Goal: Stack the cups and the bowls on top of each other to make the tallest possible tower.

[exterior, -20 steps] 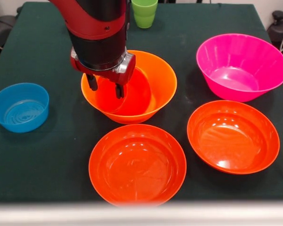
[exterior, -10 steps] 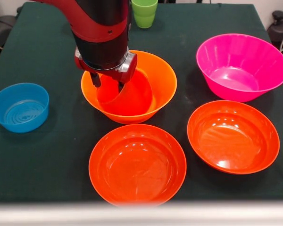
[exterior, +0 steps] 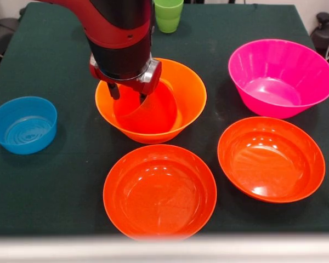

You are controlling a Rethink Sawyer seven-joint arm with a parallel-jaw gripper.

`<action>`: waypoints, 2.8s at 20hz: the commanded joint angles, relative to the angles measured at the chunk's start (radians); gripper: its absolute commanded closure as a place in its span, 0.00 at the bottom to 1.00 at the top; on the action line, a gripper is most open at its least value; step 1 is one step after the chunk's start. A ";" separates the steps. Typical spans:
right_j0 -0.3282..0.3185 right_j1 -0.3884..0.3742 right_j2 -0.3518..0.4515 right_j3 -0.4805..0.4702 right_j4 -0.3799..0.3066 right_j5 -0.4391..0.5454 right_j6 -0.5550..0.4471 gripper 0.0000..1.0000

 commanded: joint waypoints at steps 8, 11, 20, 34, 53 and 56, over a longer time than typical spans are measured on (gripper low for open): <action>0.027 -0.042 0.056 0.126 0.038 0.038 0.011 0.00; 0.030 -0.050 0.053 0.129 0.044 0.067 0.010 0.00; 0.033 -0.060 0.049 0.148 0.059 0.089 0.012 0.00; 0.022 -0.011 0.063 0.193 0.071 0.027 0.002 0.00; 0.028 0.026 0.061 0.162 0.076 0.098 0.011 0.00; 0.027 0.020 0.059 0.199 0.096 0.121 0.032 0.00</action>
